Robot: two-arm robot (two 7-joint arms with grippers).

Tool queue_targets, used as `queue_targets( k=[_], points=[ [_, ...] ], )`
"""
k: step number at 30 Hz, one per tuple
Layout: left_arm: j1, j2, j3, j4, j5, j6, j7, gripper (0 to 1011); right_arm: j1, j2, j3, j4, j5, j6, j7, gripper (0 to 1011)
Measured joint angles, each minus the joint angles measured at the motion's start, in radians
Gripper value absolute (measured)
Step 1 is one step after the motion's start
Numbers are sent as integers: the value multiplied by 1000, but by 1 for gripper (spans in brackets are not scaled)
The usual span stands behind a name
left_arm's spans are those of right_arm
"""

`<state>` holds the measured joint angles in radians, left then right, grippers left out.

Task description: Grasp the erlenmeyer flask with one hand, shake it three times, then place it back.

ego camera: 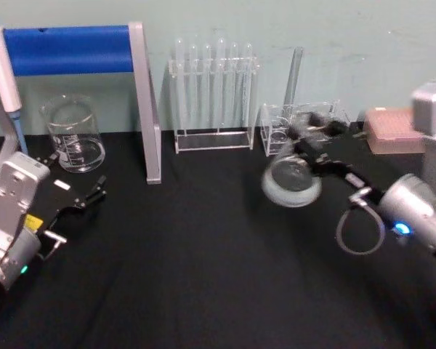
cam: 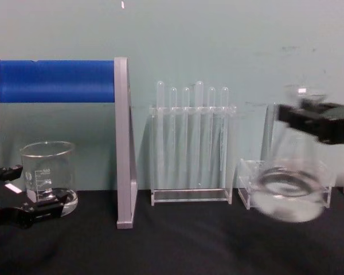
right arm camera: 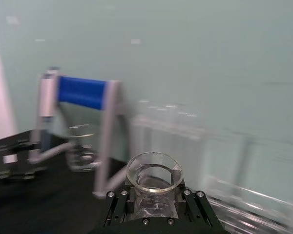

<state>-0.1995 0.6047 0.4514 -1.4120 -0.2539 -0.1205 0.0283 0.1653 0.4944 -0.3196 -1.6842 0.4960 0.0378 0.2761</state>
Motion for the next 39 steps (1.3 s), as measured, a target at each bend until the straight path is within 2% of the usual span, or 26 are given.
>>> queue_targets(
  k=[3,9,15,19,23,26,29,32,36,39],
  points=[
    [0,0,0,0,0,0,0,1001,-38,2,50,-21,-6,7,-56,449],
    [0,0,0,0,0,0,0,1001,-84,-1,114,-48,-18,15,-112,449],
    [0,0,0,0,0,0,0,1001,-89,-11,122,-51,-26,19,-99,449],
    [0,0,0,0,0,0,0,1001,-69,-21,96,-47,-32,20,-54,449],
    [0,0,0,0,0,0,0,1001,-38,-35,52,-32,-38,21,16,449],
    [0,0,0,0,0,0,0,1001,0,-49,-6,-16,-42,23,94,449],
    [0,0,0,0,0,0,0,1001,23,-54,-41,-6,-42,23,139,449],
    [0,0,0,0,0,0,0,1001,56,-59,-95,10,-36,22,208,449],
    [0,0,0,0,0,0,0,1001,83,-60,-142,21,-24,17,264,449],
    [0,0,0,0,0,0,0,1001,97,-59,-162,29,-15,13,285,449]
  ],
)
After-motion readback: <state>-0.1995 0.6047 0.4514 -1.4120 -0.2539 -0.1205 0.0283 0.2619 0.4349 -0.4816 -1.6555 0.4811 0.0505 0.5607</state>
